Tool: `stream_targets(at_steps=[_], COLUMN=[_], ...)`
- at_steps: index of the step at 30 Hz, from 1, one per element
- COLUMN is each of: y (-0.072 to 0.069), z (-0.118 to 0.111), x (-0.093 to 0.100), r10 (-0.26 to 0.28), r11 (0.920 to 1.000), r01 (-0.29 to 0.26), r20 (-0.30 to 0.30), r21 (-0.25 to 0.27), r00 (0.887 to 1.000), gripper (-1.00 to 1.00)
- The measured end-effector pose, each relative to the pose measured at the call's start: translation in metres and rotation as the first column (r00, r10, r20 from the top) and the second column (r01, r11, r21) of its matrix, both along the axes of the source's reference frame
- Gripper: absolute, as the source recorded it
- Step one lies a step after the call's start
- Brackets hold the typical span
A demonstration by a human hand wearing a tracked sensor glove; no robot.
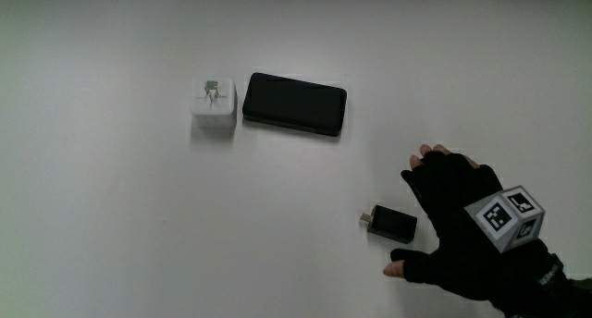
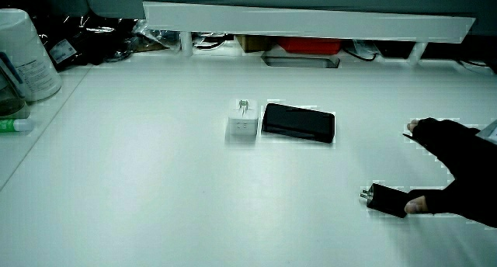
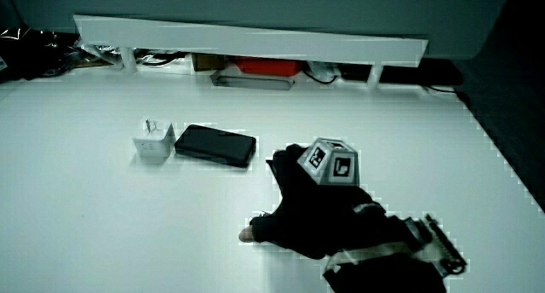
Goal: Pick charger
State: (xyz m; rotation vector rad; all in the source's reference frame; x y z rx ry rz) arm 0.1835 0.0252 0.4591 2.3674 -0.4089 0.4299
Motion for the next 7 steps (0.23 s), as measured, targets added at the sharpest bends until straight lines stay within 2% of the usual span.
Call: stream_targets(at_steps=[1,2,3,4,6,7], y=[-0.004,-0.008,-0.012,-0.016,-0.024,-0.027], z=[-0.009,-0.007,-0.016,-0.019,-0.021,-0.027], x=[-0.003,-0.003,-0.009,-0.013,-0.023,-0.03], r10=[0.01,0.007,-0.001,0.01,-0.016,-0.017], r11=[0.9998,0.9995,0.9995,0.9995,0.9992,0.9992], r01=[-0.01,-0.007,0.0,-0.011,0.014,0.015], r20=[0.019,0.011,0.031,0.041,0.039,0.061], r21=[0.019,0.032,0.03,0.03,0.037,0.036], r00=[1.0,1.0,1.0,0.999,0.999,0.998], gripper=[1.0,1.0,1.0,1.0,1.0,1.0])
